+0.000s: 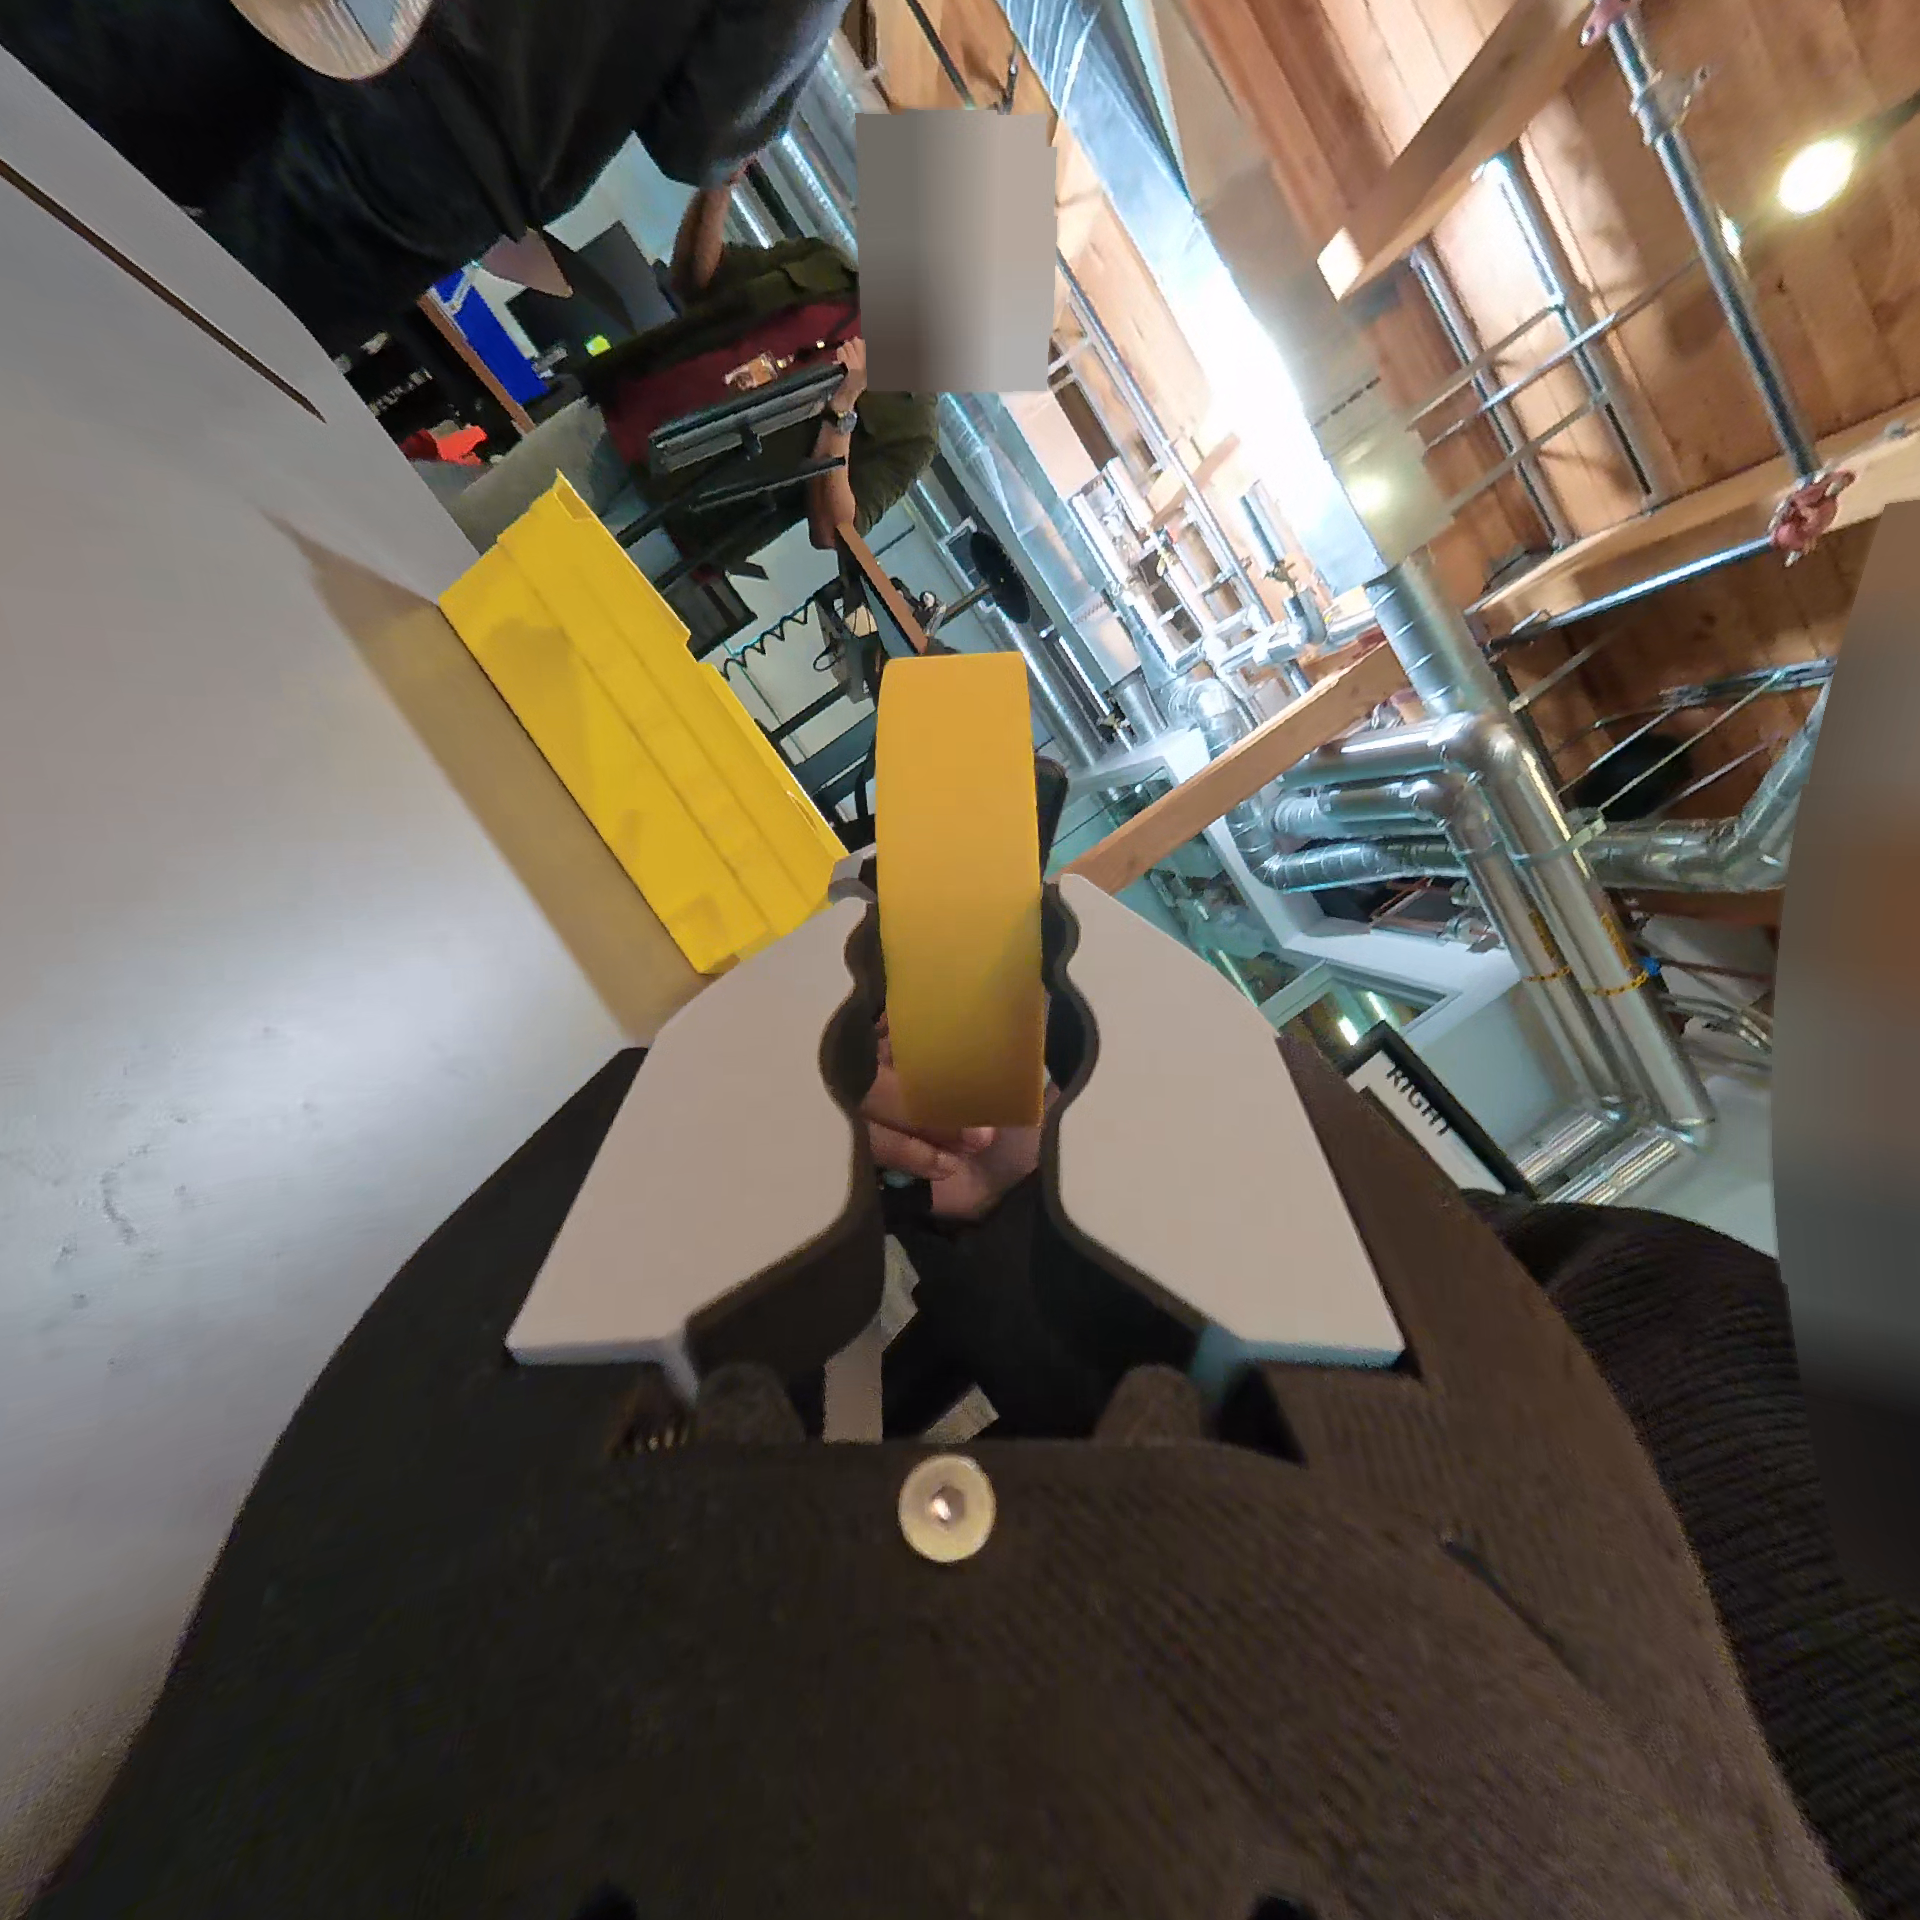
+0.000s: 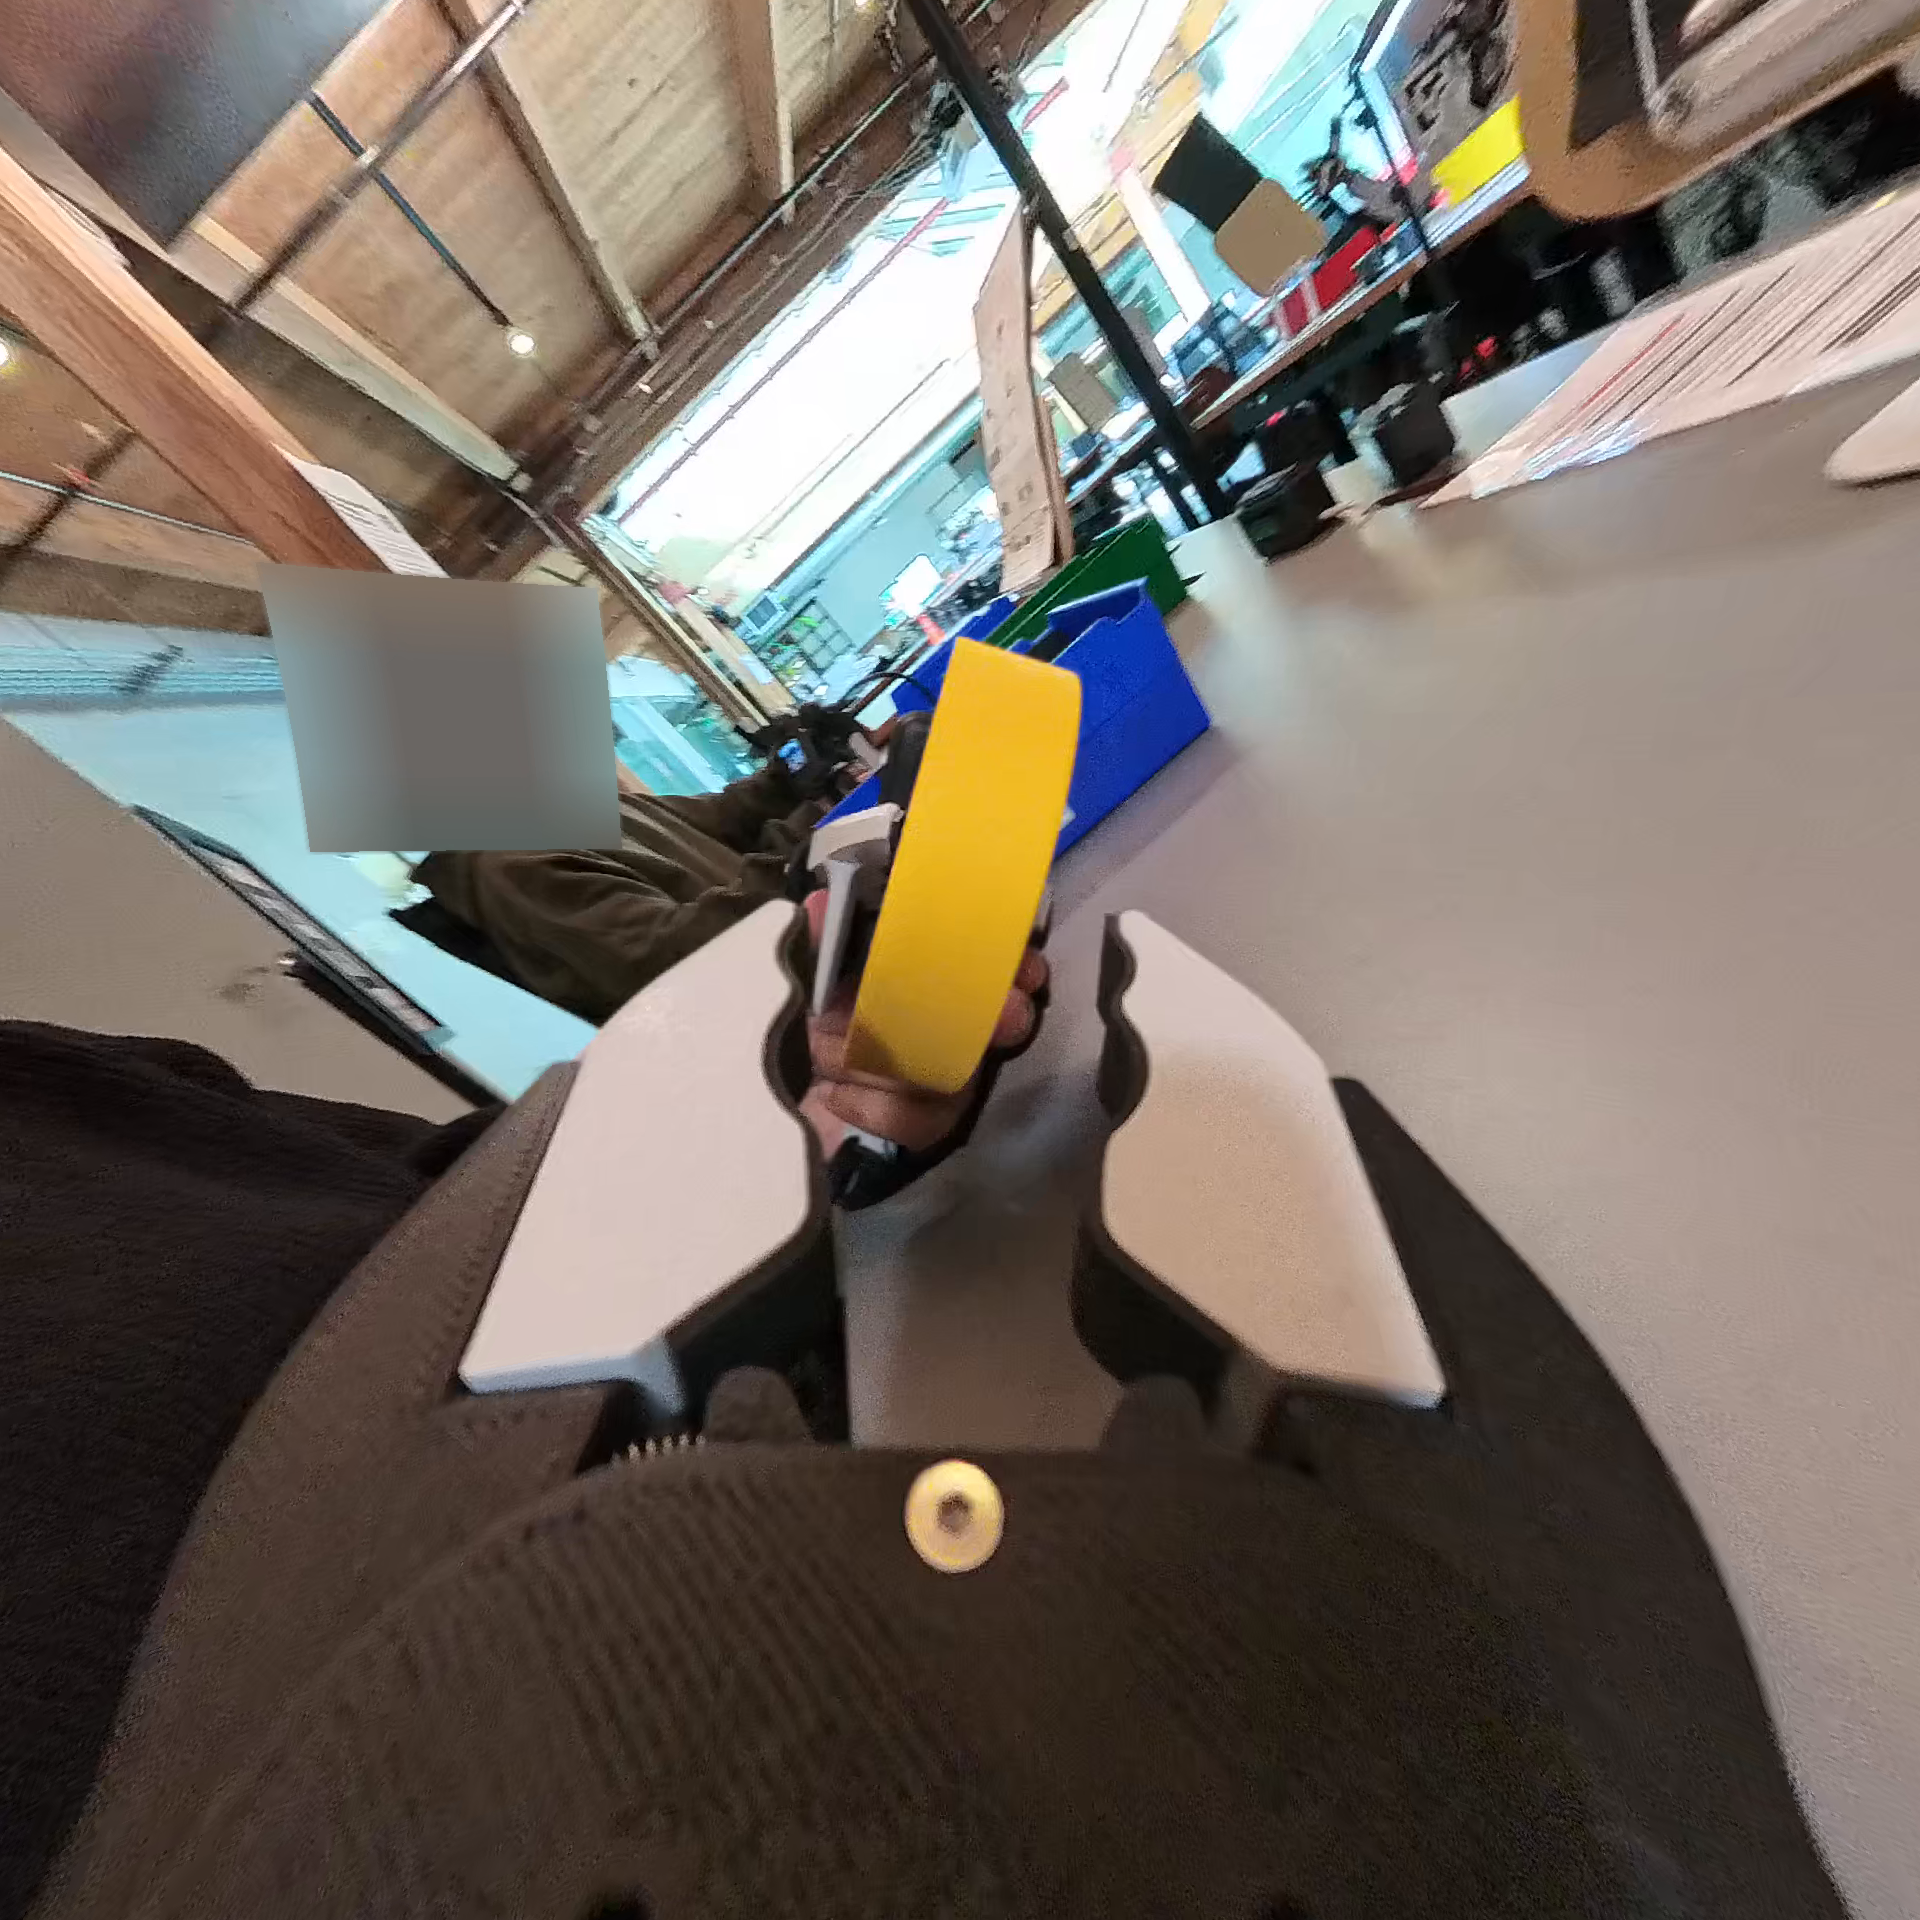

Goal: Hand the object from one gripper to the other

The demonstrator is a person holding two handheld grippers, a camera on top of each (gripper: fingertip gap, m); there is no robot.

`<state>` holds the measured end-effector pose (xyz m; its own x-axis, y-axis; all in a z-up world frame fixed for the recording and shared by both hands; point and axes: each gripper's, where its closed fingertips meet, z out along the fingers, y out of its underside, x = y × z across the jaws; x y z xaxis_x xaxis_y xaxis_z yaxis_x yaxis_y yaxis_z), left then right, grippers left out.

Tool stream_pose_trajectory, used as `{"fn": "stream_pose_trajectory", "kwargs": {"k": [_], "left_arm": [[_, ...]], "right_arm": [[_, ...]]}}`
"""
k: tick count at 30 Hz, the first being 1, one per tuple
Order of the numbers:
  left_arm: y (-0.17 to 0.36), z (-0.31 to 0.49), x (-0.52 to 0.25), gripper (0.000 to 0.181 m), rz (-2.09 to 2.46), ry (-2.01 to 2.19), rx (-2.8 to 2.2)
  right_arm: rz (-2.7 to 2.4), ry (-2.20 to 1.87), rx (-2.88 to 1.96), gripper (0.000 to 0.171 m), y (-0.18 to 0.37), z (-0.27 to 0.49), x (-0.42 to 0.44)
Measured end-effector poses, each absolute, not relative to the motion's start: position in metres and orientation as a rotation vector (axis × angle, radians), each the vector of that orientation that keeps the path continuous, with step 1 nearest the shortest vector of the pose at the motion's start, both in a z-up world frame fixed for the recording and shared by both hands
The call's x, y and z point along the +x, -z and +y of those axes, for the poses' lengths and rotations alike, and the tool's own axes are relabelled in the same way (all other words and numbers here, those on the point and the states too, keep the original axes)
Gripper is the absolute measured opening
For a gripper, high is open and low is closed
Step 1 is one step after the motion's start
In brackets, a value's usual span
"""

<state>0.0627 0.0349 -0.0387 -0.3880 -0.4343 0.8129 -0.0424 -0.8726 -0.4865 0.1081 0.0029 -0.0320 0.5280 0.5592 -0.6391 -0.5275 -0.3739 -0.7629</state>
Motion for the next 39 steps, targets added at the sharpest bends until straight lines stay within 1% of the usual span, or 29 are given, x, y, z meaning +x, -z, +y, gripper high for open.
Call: {"fn": "stream_pose_trajectory", "kwargs": {"k": [2,4,5,16,17,18,19,21,22,23,24,27,29,32,35,39], "left_arm": [[0.039,0.03,0.065,0.03,0.689,2.318,-1.575],[0.041,0.026,0.066,0.03,0.737,2.286,-1.579],[0.041,0.024,0.067,0.03,0.756,2.278,-1.575],[0.043,0.022,0.069,0.03,0.763,2.259,-1.567],[0.043,0.024,0.07,0.042,0.752,2.239,-1.567],[0.043,0.027,0.071,0.059,0.727,2.213,-1.578],[0.045,0.03,0.072,0.068,0.715,2.18,-1.594],[0.05,0.035,0.074,0.08,0.71,2.098,-1.63],[0.052,0.036,0.074,0.082,0.72,2.064,-1.641],[0.055,0.035,0.075,0.078,0.747,2.04,-1.65],[0.056,0.032,0.076,0.072,0.781,2.03,-1.657],[0.059,0.022,0.076,0.045,0.857,2.052,-1.657],[0.055,0.013,0.076,0.036,0.893,2.111,-1.635],[0.053,0.003,0.077,0.035,0.918,2.163,-1.614],[0.049,0.004,0.078,0.039,0.828,2.215,-1.608],[0.049,0.007,0.077,0.036,0.737,2.353,-1.647]], "right_arm": [[-0.028,-1.212,-1.585,0.049,0.034,0.002,0.103],[-0.032,-1.246,-1.593,0.034,0.036,0.0,0.101],[-0.033,-1.251,-1.595,0.031,0.036,0.0,0.101],[-0.03,-1.21,-1.604,0.03,0.034,0.001,0.105],[-0.022,-1.178,-1.607,0.03,0.034,0.002,0.107],[-0.02,-1.131,-1.621,0.03,0.036,0.003,0.111],[-0.025,-1.076,-1.641,0.03,0.038,0.004,0.115],[-0.019,-0.958,-1.683,0.029,0.042,0.007,0.126],[-0.017,-0.907,-1.692,0.029,0.043,0.008,0.13],[-0.019,-0.876,-1.695,0.029,0.043,0.008,0.133],[-0.021,-0.855,-1.699,0.029,0.042,0.008,0.134],[-0.052,-0.748,-1.72,0.029,0.043,0.009,0.136],[-0.105,-0.634,-1.75,0.029,0.046,0.009,0.135],[-0.227,-0.44,-1.791,0.029,0.049,0.01,0.128],[-0.382,-0.242,-1.821,0.029,0.055,0.009,0.115],[-0.573,0.004,-1.812,0.029,0.06,0.007,0.095]]}}
